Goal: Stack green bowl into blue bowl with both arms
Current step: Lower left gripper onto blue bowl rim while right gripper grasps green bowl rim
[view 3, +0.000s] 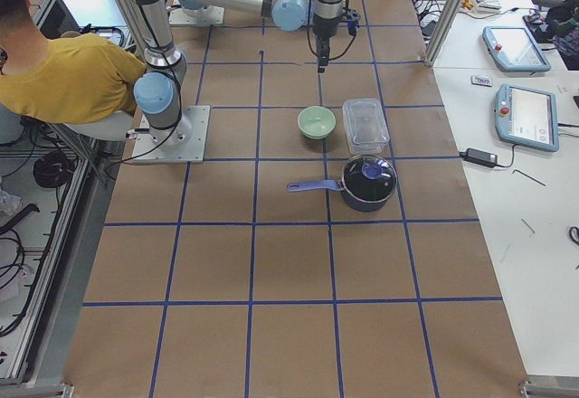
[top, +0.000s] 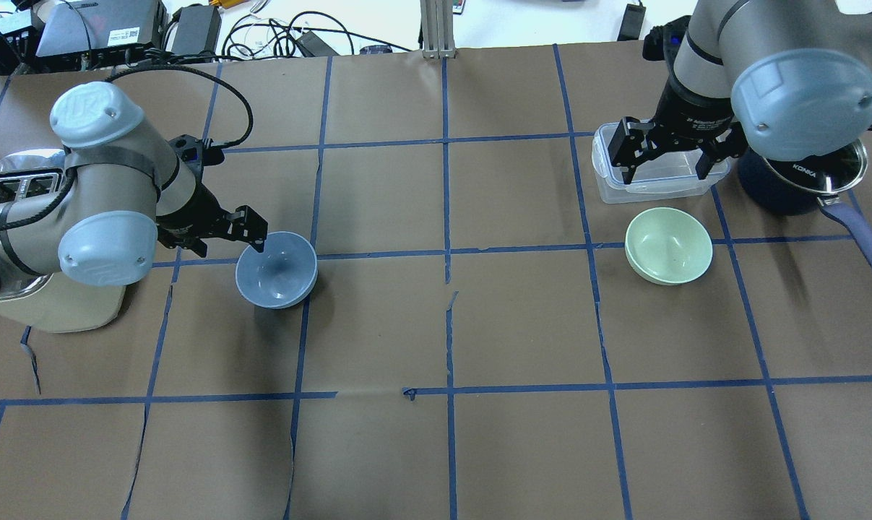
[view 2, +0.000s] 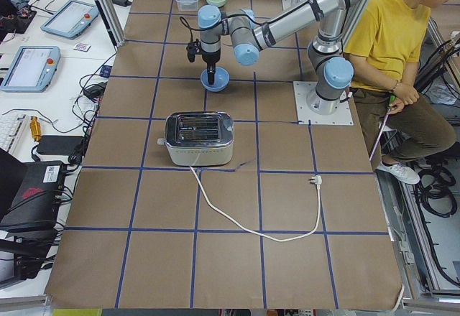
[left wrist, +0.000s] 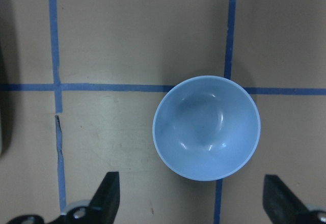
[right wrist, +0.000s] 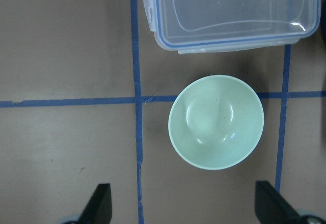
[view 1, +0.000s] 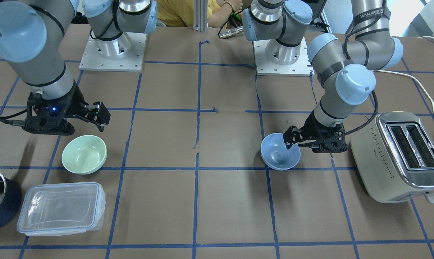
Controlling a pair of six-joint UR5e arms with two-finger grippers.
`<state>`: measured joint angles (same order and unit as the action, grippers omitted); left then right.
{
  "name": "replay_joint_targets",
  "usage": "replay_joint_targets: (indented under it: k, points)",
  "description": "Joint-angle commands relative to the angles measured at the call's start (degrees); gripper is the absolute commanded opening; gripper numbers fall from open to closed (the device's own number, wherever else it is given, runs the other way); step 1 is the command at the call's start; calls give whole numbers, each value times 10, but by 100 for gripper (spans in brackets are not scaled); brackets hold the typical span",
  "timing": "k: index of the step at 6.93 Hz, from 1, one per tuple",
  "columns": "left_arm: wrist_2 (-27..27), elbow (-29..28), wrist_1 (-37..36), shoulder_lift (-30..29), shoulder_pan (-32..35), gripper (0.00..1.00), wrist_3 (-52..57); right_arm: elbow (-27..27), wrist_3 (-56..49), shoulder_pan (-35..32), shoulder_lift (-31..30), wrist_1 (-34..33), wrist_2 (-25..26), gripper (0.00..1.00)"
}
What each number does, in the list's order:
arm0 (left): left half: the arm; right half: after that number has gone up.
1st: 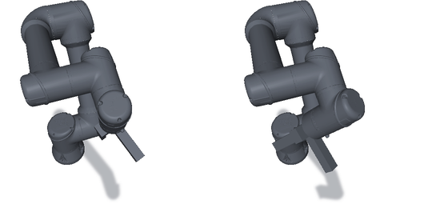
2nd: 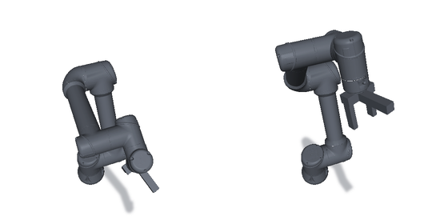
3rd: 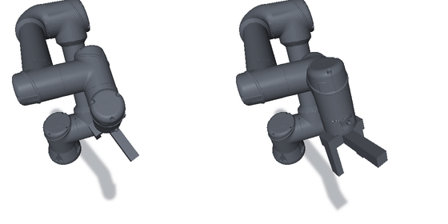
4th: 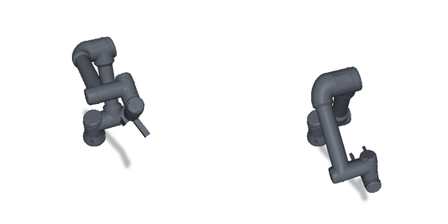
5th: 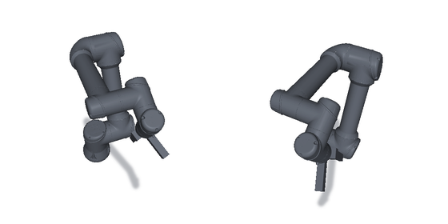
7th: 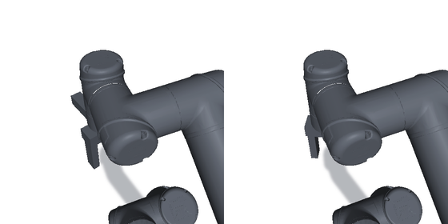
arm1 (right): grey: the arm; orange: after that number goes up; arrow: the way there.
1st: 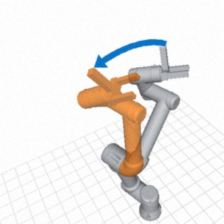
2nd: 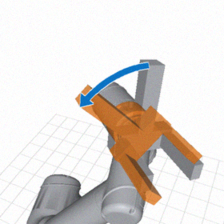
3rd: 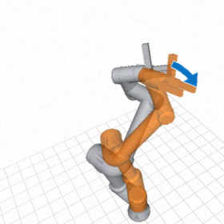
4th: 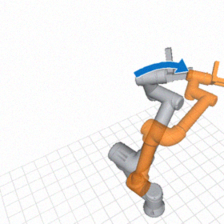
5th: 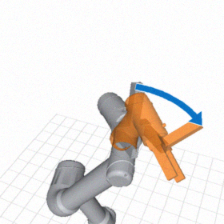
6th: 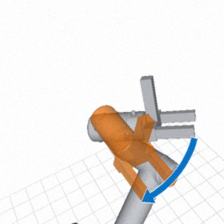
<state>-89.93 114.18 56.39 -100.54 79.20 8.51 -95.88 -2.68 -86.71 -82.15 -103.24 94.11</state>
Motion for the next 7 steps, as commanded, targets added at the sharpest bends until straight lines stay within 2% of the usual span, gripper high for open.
replay_joint_targets:
  k: [1, 2, 3, 4, 5, 7]
  points:
    - [-2, 17, -38, -43, -6, 95, 0, -32, -14, 7, 64, -118, 7, 100]
    - [-2, 6, -37, -56, -7, 38, 8, -59, -17, 8, 92, -167, 8, 100]
    - [5, 5, -31, -60, -7, 15, 8, -75, -18, 14, 96, -186, 8, 100]
    - [8, 2, -32, -58, -6, 0, 10, -90, -18, 17, 103, -187, 8, 100]
    - [49, 2, -17, -56, -6, 0, 2, -104, -17, 18, 109, -188, 8, 100]
    - [69, -40, 58, -41, 19, 0, -58, -124, -10, 19, 111, -187, 7, 100]
